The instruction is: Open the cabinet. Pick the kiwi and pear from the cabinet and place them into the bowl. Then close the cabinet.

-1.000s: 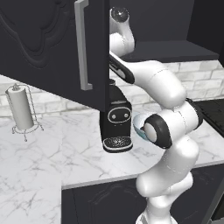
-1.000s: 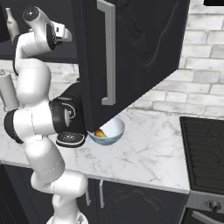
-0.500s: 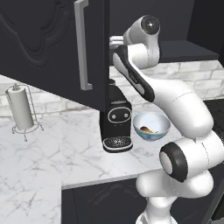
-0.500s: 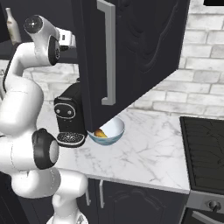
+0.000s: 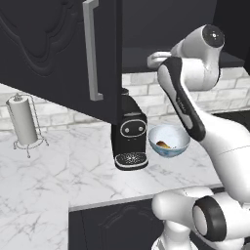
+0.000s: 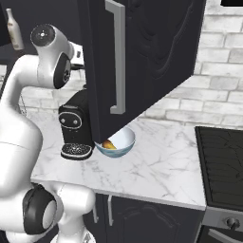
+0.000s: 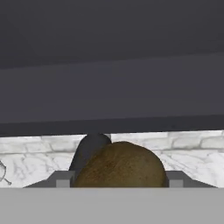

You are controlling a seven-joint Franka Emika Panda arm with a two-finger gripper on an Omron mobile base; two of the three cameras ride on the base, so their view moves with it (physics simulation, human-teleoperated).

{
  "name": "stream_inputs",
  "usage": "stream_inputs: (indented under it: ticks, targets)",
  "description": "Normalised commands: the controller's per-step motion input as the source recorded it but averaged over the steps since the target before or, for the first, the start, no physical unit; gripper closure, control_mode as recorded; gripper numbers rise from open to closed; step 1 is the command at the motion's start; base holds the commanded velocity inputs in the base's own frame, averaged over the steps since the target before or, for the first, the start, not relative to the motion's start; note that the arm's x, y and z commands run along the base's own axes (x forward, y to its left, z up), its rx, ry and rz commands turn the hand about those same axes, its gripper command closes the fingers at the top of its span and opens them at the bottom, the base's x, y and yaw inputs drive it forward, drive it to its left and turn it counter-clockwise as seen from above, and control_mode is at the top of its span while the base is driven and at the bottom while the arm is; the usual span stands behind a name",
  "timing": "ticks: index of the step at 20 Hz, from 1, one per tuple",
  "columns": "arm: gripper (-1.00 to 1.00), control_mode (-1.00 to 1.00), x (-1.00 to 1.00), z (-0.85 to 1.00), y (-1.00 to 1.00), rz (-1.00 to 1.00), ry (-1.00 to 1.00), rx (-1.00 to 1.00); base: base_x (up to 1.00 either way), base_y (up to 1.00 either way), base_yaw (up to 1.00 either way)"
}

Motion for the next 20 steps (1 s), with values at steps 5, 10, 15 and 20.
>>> stream_inputs:
  ticks: [5, 10, 15, 20]
  targets:
    - [1.0, -1.0, -1.0, 0.0, -0.57, -0.05, 0.2, 0.0, 0.0, 0.0, 0.0]
    - [1.0, -1.0, -0.95, 0.0, -0.51, -0.07, 0.17, 0.0, 0.0, 0.0, 0.0]
    - [1.0, -1.0, -0.67, -0.21, -0.46, -0.06, 0.05, 0.0, 0.0, 0.0, 0.0]
    - [1.0, -1.0, -0.23, -0.54, -0.27, 0.0, 0.0, 0.0, 0.0, 0.0, 0.0]
